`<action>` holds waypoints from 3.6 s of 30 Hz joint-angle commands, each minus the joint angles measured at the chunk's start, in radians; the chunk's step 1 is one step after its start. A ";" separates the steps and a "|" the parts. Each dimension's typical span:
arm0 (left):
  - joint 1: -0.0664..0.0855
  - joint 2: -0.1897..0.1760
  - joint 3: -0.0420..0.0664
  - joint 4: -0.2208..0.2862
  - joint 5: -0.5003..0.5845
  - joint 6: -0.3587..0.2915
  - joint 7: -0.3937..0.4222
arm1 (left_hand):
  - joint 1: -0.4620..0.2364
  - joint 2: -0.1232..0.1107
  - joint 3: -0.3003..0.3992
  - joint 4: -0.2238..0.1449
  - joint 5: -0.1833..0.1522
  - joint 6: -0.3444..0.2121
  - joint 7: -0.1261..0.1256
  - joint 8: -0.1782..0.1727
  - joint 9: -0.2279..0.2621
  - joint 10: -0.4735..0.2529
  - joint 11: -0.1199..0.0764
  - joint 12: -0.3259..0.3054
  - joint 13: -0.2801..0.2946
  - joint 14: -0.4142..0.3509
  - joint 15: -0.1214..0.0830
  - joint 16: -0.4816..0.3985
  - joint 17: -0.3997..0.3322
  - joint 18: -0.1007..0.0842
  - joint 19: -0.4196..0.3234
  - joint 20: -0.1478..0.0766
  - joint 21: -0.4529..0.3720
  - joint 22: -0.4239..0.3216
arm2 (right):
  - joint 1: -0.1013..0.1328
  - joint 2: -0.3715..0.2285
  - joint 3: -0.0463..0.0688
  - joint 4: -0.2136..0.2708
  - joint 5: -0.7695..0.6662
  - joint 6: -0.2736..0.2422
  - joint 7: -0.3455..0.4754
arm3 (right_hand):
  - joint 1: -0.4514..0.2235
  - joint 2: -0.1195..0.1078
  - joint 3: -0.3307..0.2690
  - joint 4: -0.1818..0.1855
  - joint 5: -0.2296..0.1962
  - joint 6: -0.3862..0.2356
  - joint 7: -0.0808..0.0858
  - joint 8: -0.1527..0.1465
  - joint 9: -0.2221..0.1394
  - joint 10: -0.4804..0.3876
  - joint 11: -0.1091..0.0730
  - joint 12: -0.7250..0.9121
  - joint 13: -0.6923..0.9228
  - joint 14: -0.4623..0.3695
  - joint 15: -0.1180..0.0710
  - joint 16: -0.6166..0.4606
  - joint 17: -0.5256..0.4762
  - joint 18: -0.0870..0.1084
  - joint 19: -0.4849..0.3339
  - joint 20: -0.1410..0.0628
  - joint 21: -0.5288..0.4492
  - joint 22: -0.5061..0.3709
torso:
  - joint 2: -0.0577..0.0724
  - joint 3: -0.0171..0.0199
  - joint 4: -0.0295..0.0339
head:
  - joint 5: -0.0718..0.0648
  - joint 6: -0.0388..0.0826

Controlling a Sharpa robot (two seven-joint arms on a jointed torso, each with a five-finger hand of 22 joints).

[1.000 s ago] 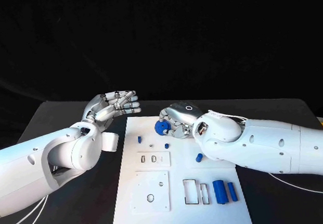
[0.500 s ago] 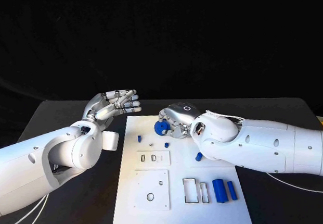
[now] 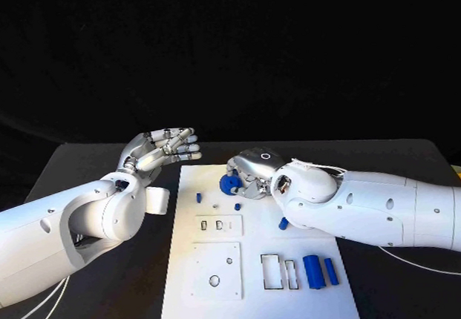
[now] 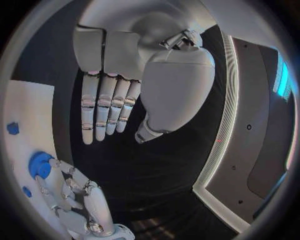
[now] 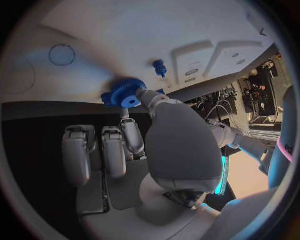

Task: Assemble the parts on the task board

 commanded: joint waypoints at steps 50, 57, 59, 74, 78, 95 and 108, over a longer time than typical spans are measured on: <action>0.001 -0.008 0.000 0.000 0.002 0.026 0.003 | -0.007 0.004 0.009 -0.001 -0.004 -0.009 0.050 -0.006 -0.002 -0.008 0.001 -0.005 0.000 -0.006 0.001 -0.009 0.003 0.003 -0.005 0.003 -0.004 -0.002 | 0.039 -0.349 0.009 0.191 0.438 0.022 0.242 | -0.033 -0.003 -0.031 0.015 0.043 -0.051 0.011 -0.137 -0.043 -0.023 0.022 -0.009 -0.001 0.092 0.028 -0.005 0.215 0.001 0.001 0.028 -0.049 0.145 | -0.007 0.0039 -0.0085 | -0.012 0.009; 0.000 -0.002 0.000 -0.004 0.002 0.035 0.005 | -0.007 0.004 0.009 -0.001 -0.004 -0.009 0.050 -0.006 -0.002 -0.008 0.001 -0.005 0.000 -0.006 0.001 -0.009 0.003 0.003 -0.005 0.003 -0.004 -0.002 | 0.048 -0.469 0.007 0.173 0.517 0.108 0.338 | 0.000 -0.020 -0.038 -0.019 0.032 -0.043 -0.009 -0.140 -0.041 -0.026 0.003 -0.012 -0.002 0.094 0.013 -0.002 0.223 0.000 0.005 0.017 -0.046 0.151 | -0.012 0.0125 -0.0180 | -0.024 0.013; 0.000 0.000 0.000 -0.005 0.002 0.036 0.006 | -0.007 0.004 0.010 -0.002 -0.004 -0.009 0.049 -0.006 -0.002 -0.007 0.001 -0.004 0.000 -0.006 0.002 -0.010 0.004 0.003 -0.005 0.004 -0.004 -0.003 | 0.047 -0.487 0.006 0.162 0.521 0.118 0.345 | 0.007 -0.021 -0.038 -0.025 0.032 -0.046 -0.008 -0.142 -0.042 -0.024 0.003 -0.010 0.000 0.095 0.012 -0.002 0.225 -0.001 0.007 0.014 -0.044 0.153 | -0.013 0.0145 -0.0189 | -0.023 0.013; -0.001 0.009 0.000 -0.020 0.002 0.041 0.007 | -0.007 0.004 0.010 -0.002 -0.004 -0.009 0.049 -0.006 -0.002 -0.007 0.001 -0.004 0.000 -0.006 0.002 -0.010 0.004 0.003 -0.005 0.004 -0.004 -0.003 | 0.008 -0.498 0.000 0.086 0.514 0.136 0.359 | 0.023 -0.016 -0.037 -0.036 0.031 -0.049 0.006 -0.148 -0.042 -0.022 0.015 -0.010 0.001 0.096 0.019 0.000 0.229 -0.003 0.012 0.017 -0.040 0.158 | -0.015 0.0202 -0.0216 | -0.018 0.007; -0.001 0.011 0.000 -0.022 0.002 0.041 0.007 | -0.007 0.004 0.010 -0.002 -0.004 -0.009 0.049 -0.006 -0.002 -0.007 0.001 -0.004 0.000 -0.006 0.002 -0.010 0.004 0.003 -0.005 0.004 -0.004 -0.003 | 0.000 -0.484 0.000 0.071 0.513 0.134 0.356 | 0.028 -0.010 -0.033 -0.038 0.033 -0.046 0.009 -0.148 -0.042 -0.021 0.017 -0.010 0.002 0.096 0.021 0.000 0.230 -0.003 0.013 0.018 -0.039 0.160 | -0.014 0.0192 -0.0194 | -0.013 0.004; -0.001 0.009 0.000 -0.023 0.002 0.043 0.004 | -0.007 0.004 0.010 -0.002 -0.004 -0.009 0.049 -0.006 -0.002 -0.007 0.001 -0.004 0.000 -0.006 0.002 -0.010 0.004 0.003 -0.005 0.004 -0.004 -0.003 | -0.019 -0.436 0.000 0.044 0.510 0.109 0.331 | 0.023 0.001 -0.031 -0.033 0.034 -0.041 0.013 -0.148 -0.041 -0.018 0.021 -0.008 0.005 0.096 0.025 0.001 0.231 -0.004 0.015 0.022 -0.037 0.162 | -0.016 0.0175 -0.0215 | -0.006 -0.005; -0.001 0.007 0.000 -0.023 0.002 0.044 0.001 | -0.007 0.004 0.012 -0.003 -0.004 -0.008 0.049 -0.007 -0.002 -0.008 0.001 -0.004 0.000 -0.006 0.001 -0.012 0.005 0.003 -0.006 0.004 -0.004 -0.003 | -0.027 -0.421 0.000 0.037 0.511 0.115 0.323 | 0.023 0.014 -0.026 -0.032 0.029 -0.019 0.011 -0.140 -0.038 -0.010 0.020 -0.002 0.011 0.097 0.025 0.001 0.234 -0.005 0.019 0.024 -0.034 0.166 | -0.016 0.0181 -0.0207 | -0.007 -0.004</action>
